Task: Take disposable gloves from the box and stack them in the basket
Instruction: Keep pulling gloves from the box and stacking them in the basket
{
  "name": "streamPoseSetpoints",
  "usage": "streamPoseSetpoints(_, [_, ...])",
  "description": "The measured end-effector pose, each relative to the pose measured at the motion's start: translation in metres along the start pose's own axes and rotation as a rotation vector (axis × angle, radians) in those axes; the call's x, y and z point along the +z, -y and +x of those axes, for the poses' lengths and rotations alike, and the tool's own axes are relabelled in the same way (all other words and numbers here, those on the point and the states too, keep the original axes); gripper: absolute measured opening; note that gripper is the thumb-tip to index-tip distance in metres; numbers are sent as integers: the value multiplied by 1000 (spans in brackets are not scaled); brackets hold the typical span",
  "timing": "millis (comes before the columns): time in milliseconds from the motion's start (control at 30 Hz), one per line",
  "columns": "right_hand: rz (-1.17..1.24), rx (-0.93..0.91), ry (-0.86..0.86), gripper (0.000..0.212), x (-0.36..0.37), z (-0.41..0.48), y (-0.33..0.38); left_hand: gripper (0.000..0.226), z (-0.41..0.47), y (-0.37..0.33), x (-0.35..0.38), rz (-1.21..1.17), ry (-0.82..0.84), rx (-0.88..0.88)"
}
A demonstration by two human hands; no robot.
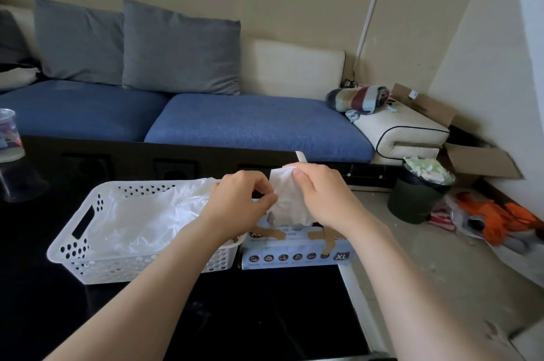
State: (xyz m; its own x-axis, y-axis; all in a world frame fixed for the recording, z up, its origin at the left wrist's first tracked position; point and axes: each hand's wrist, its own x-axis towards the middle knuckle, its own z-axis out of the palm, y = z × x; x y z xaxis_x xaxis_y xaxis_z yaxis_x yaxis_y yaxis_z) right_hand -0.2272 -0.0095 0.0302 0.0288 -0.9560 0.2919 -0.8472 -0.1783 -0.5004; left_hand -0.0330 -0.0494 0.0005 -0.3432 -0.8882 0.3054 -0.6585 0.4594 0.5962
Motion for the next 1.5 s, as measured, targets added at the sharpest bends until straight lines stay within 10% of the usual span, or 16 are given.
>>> streamPoseSetpoints(333, [705,134,-280,42,-13,0,19,53,-9,-15,-5,-142,19,-21])
streamPoseSetpoints(667, [1242,402,-200,60,-11,7,25,22,-2,-13,-26,-755,-136,-185])
streamPoseSetpoints(767, [1197,469,-106,24,-5,11,24,25,-5,-10,-40,-887,-179,-226])
streamPoseSetpoints(967, [886,241,263,47,2,6,41,23,-16,-8,-58,-945,-101,-162])
streamPoseSetpoints(1167, [844,102,255,12,15,5,65,32,-28,-5,-76,-1021,-69,-128])
streamPoseSetpoints(1500, [1039,289,294,29,22,13,86,30,-36,18,-102,-1080,-137,-256])
